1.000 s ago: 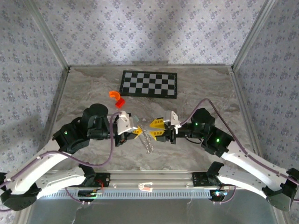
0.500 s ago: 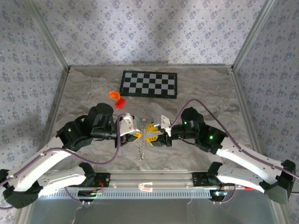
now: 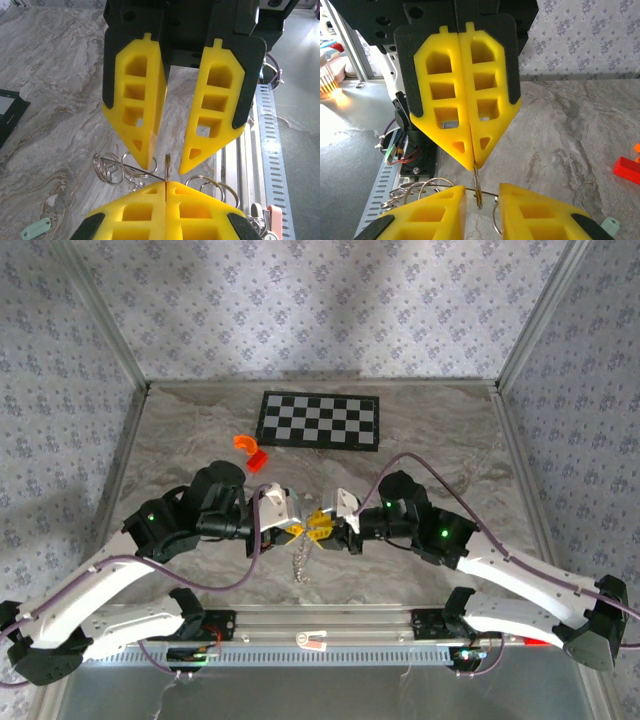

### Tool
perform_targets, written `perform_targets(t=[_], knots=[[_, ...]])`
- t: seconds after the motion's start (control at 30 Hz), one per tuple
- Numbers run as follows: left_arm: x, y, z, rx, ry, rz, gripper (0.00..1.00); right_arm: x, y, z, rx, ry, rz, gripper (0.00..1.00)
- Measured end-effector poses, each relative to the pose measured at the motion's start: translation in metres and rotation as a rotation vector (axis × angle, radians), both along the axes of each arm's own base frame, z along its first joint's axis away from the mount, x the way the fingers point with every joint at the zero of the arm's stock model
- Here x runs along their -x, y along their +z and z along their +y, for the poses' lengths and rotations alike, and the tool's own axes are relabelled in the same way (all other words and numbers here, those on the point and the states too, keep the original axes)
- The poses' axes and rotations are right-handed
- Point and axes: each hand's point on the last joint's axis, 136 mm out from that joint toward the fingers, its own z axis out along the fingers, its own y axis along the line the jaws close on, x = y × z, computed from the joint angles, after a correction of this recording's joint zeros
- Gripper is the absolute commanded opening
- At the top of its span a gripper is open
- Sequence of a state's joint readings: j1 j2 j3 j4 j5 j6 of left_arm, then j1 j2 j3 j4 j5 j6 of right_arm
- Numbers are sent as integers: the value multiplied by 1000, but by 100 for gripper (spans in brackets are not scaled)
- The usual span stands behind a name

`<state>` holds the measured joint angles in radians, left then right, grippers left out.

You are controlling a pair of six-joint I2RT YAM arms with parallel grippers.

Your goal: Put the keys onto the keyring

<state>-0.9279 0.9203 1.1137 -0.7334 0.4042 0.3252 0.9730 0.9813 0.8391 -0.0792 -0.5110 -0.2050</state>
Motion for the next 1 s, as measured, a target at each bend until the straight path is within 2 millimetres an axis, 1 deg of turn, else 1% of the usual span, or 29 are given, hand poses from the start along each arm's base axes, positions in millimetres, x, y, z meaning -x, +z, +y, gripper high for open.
perform_targets(t=[0.03,0.13,0.27,0.37,0.73,0.97,1.0], knots=[[0,0,0,0,0,0,0,0,-1,1,2,2,-1,21],[0,0,0,0,0,0,0,1,-2,2,4,5,-3,14],[0,-1,0,-3,1,1,0,1,-3,3,6,4,-6,8],[-1,-2,0,-7,2,4,0,0,-3,3,9,1,-6,0],[-2,-3,1,-15,12,4,0,-1,-5,5,19,-22,-17,0],[-5,1,2,24,39,-18,0,-5,-1,6,-12,-44,-12,0],[-5,2,2,30,43,-21,3,-6,-1,7,-17,-46,-9,0]])
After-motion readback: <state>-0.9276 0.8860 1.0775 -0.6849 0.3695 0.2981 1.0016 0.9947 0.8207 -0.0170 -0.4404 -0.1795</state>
